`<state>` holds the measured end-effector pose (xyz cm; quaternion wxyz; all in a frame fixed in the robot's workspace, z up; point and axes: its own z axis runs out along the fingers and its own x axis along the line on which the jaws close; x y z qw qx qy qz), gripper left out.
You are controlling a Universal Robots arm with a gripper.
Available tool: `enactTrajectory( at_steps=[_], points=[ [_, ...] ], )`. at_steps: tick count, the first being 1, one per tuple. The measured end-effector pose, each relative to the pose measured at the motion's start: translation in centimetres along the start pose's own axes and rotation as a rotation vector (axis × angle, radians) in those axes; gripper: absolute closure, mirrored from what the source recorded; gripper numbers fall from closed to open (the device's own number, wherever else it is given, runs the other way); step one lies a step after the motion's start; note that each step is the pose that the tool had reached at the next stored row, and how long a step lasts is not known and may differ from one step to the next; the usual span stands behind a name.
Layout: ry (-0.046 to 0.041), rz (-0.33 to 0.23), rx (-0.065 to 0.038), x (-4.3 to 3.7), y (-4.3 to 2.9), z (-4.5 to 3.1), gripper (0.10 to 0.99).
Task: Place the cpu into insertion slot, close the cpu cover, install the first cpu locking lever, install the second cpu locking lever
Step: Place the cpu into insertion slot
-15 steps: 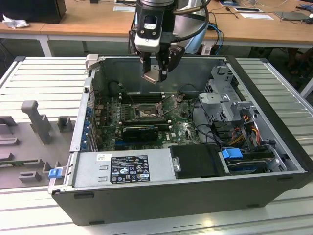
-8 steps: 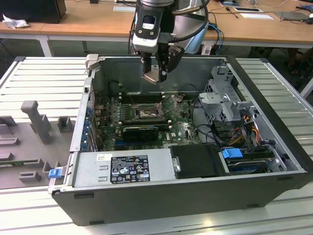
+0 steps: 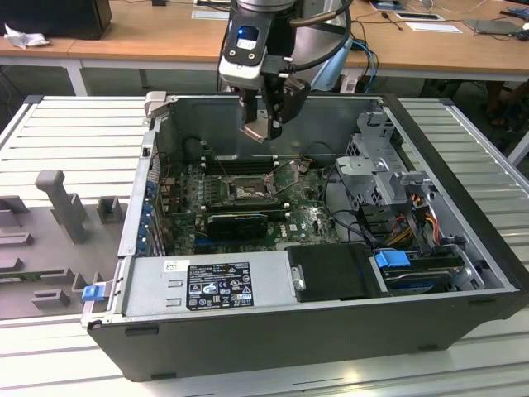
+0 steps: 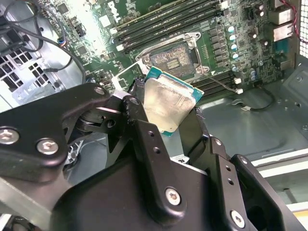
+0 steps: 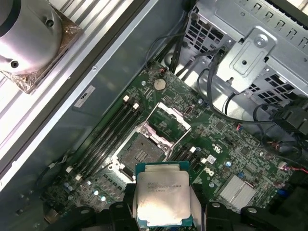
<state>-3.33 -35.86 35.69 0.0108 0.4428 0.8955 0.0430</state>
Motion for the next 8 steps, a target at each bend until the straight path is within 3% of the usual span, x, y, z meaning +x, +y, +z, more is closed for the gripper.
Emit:
enactTrajectory(
  at_steps=[8],
  points=[
    [-0.0050,0.057,-0.001,0.00,-0.01,0.08,0.557]
  ],
)
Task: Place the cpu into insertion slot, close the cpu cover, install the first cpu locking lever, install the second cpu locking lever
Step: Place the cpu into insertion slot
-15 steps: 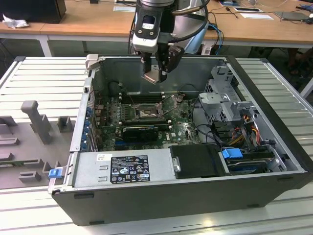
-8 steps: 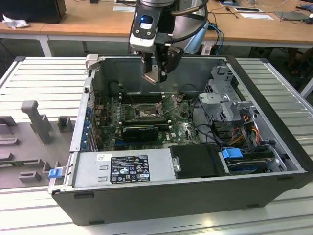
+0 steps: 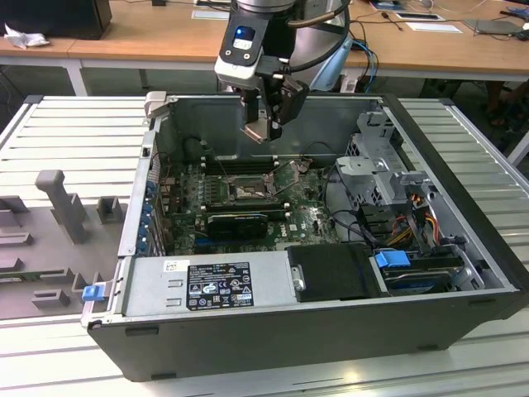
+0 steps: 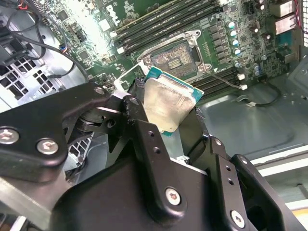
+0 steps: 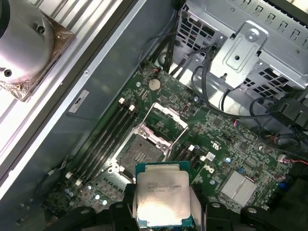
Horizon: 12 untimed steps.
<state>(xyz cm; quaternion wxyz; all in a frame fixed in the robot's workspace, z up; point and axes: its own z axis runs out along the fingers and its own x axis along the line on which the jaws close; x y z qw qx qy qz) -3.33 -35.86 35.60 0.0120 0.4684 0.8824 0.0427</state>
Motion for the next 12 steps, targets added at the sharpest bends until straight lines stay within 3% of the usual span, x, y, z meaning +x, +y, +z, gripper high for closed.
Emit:
enactTrajectory(
  at_steps=[12],
  points=[
    [-0.0060,0.069,-0.001,0.00,-0.01,0.11,0.557]
  ],
)
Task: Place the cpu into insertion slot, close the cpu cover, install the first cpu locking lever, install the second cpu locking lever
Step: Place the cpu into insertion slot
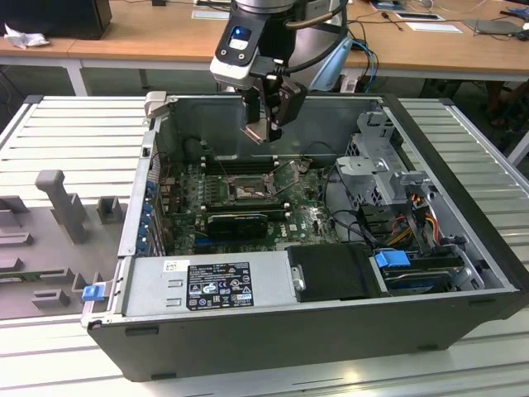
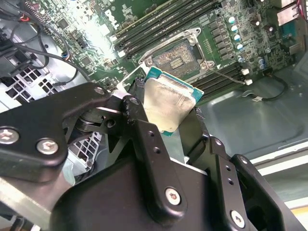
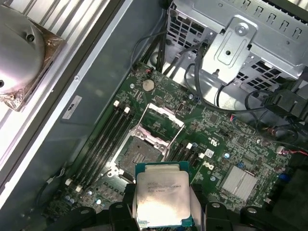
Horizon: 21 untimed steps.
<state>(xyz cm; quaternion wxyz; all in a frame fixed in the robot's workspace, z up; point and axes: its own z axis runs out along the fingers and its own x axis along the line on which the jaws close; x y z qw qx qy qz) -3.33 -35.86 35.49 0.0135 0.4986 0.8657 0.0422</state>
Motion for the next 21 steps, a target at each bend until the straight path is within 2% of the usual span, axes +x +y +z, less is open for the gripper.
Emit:
enactTrajectory(
  at_steps=[14,21],
  points=[
    [-0.0086,0.098,-0.002,0.00,-0.02,0.22,0.557],
    [-0.0111,0.127,-0.002,-0.01,-0.03,0.29,0.557]
  ],
)
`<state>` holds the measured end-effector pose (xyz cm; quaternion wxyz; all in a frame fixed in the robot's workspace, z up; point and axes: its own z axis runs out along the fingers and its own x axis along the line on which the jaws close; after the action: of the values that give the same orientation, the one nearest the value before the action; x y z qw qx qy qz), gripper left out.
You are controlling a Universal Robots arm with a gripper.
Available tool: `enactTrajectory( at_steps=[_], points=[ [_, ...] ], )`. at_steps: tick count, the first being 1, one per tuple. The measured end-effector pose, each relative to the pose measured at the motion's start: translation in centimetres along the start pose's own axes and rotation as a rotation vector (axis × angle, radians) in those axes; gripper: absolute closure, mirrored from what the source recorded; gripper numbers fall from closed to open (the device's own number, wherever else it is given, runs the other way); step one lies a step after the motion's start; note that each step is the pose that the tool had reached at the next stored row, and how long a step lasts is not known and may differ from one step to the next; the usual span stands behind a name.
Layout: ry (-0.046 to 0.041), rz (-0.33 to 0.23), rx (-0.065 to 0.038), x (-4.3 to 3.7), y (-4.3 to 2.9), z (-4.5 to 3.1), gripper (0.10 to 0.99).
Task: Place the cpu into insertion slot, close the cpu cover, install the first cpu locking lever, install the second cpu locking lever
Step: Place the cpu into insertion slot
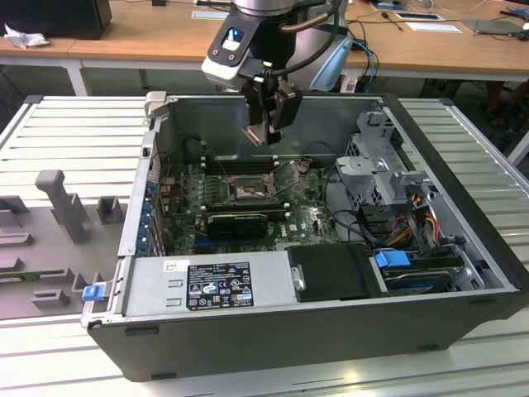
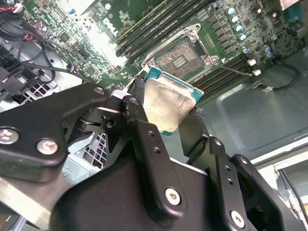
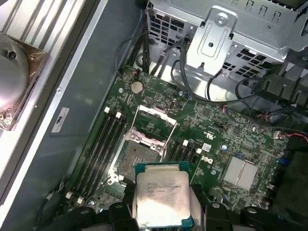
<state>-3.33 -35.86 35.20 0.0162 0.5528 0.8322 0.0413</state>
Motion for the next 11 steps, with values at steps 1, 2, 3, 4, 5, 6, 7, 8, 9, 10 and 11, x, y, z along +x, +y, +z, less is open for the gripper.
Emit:
enactTrajectory(
  at_steps=[1,2,3,4,5,6,7,8,9,10,11],
  points=[
    [-0.0004,0.004,0.000,0.00,0.00,0.01,0.557],
    [-0.0008,0.010,0.000,0.00,0.00,0.02,0.557],
    [-0.0011,0.013,0.000,0.00,0.00,0.02,0.557],
    [-0.0015,0.018,0.000,0.00,0.00,0.04,0.557],
    [-0.0018,0.021,0.000,0.00,0.00,0.04,0.557],
    [-0.0021,0.024,-0.001,0.00,0.00,0.05,0.557],
    [-0.0025,0.028,-0.001,0.00,0.00,0.05,0.557],
    [-0.0028,0.032,-0.001,0.00,-0.01,0.06,0.557],
    [-0.0030,0.035,-0.001,0.00,-0.01,0.07,0.557],
    [-0.0033,0.038,-0.001,0.00,-0.01,0.07,0.557],
    [-0.0037,0.042,-0.001,0.00,-0.01,0.08,0.557]
  ],
)
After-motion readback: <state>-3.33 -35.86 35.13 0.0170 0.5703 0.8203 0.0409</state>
